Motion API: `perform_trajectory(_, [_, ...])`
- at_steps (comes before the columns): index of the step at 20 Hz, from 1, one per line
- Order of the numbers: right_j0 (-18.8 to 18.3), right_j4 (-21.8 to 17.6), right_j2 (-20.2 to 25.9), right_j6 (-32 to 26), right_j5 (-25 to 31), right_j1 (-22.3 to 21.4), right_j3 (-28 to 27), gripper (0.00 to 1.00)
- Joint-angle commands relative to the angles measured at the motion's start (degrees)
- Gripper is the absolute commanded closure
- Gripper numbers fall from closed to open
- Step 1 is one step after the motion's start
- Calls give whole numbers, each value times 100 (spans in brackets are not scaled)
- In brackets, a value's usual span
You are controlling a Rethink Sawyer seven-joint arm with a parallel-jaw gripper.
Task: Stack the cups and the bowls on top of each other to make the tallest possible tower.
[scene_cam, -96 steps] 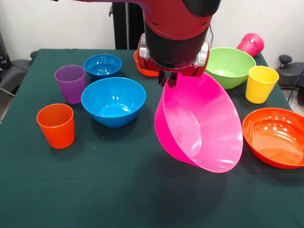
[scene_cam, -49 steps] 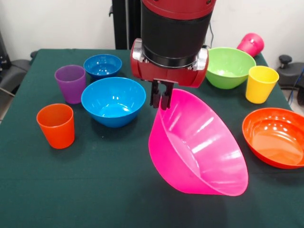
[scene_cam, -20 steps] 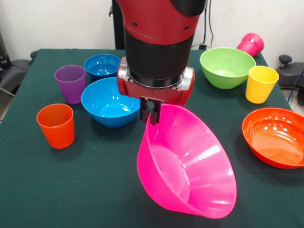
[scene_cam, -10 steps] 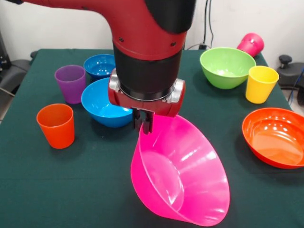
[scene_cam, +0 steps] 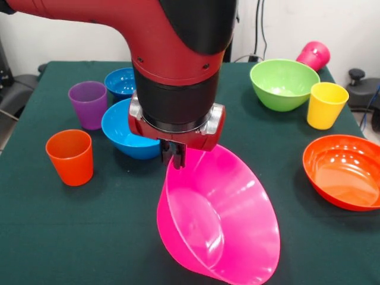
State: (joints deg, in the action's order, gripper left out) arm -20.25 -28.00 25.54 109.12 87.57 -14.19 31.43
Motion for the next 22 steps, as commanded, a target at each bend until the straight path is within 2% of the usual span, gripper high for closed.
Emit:
perform_trajectory(1, [167, -477, 191, -1941, 532, -48, -277, 100])
perform_trajectory(17, [154, -447, 161, -1951, 391, -8, -248, 100])
perform_trajectory(22, [101, -409, 147, -1970, 198, 8, -110, 100])
